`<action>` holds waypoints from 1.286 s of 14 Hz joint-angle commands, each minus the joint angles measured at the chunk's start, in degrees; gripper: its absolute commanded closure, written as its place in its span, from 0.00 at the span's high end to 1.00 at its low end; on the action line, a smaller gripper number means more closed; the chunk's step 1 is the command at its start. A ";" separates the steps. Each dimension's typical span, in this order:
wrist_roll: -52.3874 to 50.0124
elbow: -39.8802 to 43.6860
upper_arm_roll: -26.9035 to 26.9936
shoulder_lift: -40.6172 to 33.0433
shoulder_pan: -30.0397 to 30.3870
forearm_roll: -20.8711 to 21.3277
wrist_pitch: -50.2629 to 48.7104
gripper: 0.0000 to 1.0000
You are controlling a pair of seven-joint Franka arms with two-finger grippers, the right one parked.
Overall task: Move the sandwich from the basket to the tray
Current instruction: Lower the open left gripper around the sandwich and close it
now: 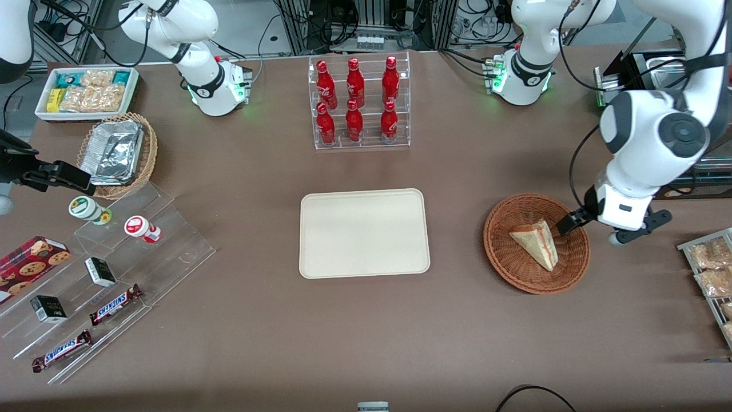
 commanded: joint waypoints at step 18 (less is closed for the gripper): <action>-6.07 -4.03 -2.68 10.90 -0.43 -0.21 11.58 0.20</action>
